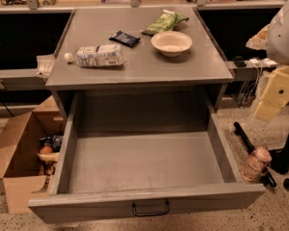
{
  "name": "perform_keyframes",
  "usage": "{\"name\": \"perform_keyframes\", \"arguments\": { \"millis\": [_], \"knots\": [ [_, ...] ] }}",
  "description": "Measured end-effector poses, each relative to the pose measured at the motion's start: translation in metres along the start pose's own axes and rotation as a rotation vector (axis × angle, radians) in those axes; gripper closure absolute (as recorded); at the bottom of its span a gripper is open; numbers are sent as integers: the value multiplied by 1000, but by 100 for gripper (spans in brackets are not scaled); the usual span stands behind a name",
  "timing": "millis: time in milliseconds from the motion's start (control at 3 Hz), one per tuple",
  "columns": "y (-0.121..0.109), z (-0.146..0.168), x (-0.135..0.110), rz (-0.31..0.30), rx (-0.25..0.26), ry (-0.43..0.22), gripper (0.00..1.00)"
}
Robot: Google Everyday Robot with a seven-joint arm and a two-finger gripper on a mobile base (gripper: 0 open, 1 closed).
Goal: Place blue plastic bottle into top drawer
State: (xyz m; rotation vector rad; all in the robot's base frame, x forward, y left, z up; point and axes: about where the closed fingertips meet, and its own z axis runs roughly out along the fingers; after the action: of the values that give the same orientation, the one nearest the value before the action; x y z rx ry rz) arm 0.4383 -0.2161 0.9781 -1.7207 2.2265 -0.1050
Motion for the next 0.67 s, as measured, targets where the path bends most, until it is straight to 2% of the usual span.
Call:
{"name": "perform_keyframes", "arguments": {
  "millis": [333,667],
  "knots": [
    [0,0,0,0,0,0,0],
    [-39,11,-23,-52,17,-42,0]
  ]
}}
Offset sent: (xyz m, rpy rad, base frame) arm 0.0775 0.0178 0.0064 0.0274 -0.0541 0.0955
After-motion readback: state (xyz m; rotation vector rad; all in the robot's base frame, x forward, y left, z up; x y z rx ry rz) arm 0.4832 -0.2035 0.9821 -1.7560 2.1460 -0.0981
